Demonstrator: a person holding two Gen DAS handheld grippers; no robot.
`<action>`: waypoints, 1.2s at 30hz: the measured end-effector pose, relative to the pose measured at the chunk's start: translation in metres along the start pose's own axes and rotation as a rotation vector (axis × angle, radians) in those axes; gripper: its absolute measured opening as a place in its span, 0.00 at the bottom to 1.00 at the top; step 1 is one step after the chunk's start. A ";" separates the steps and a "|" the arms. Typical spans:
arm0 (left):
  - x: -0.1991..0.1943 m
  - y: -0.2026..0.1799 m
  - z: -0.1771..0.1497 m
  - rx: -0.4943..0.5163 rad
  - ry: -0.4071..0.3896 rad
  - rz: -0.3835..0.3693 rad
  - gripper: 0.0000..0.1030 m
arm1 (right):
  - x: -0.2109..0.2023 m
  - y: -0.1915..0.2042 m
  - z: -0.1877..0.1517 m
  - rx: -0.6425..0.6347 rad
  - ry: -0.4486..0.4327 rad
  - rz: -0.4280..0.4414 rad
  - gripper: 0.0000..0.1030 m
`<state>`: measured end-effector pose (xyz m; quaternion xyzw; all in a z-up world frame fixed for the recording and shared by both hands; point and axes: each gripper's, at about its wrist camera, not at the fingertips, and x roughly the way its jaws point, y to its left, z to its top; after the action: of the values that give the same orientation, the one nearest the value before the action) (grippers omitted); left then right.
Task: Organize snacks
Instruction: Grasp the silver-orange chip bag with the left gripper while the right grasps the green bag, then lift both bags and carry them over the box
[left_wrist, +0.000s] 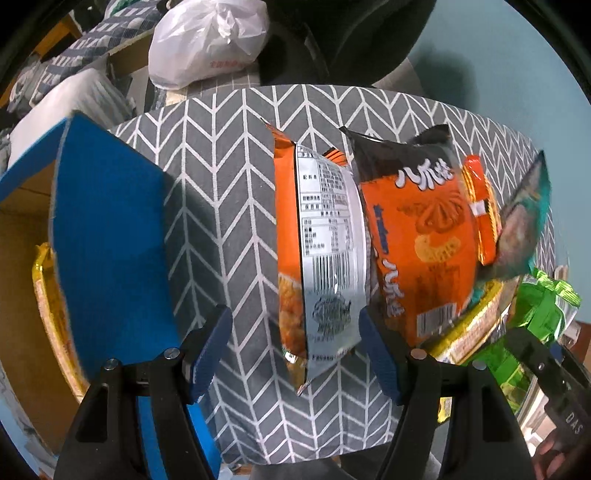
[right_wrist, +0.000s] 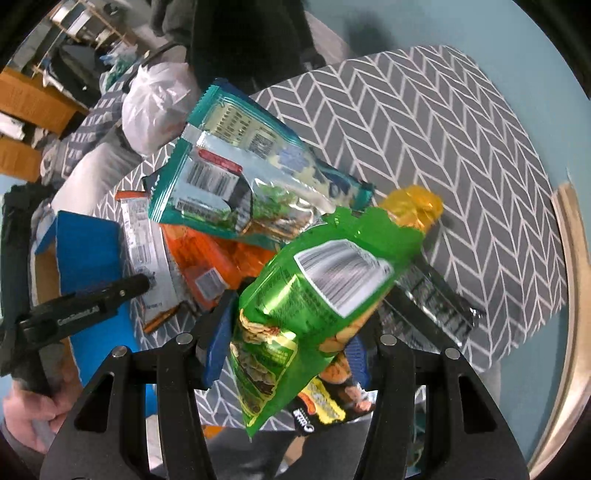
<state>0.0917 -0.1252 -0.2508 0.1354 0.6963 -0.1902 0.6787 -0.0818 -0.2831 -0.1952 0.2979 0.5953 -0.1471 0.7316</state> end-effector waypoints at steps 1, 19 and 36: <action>0.004 0.000 0.002 -0.006 0.006 0.002 0.72 | 0.004 0.004 0.004 -0.006 0.006 -0.001 0.52; 0.044 -0.008 0.026 -0.022 0.005 -0.021 0.64 | 0.049 0.019 0.034 -0.037 0.096 0.039 0.54; 0.016 0.012 -0.006 -0.040 -0.057 -0.041 0.37 | 0.018 0.009 0.010 -0.136 0.036 0.018 0.50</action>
<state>0.0910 -0.1134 -0.2681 0.1017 0.6831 -0.1938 0.6968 -0.0641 -0.2794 -0.2092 0.2554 0.6143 -0.0944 0.7406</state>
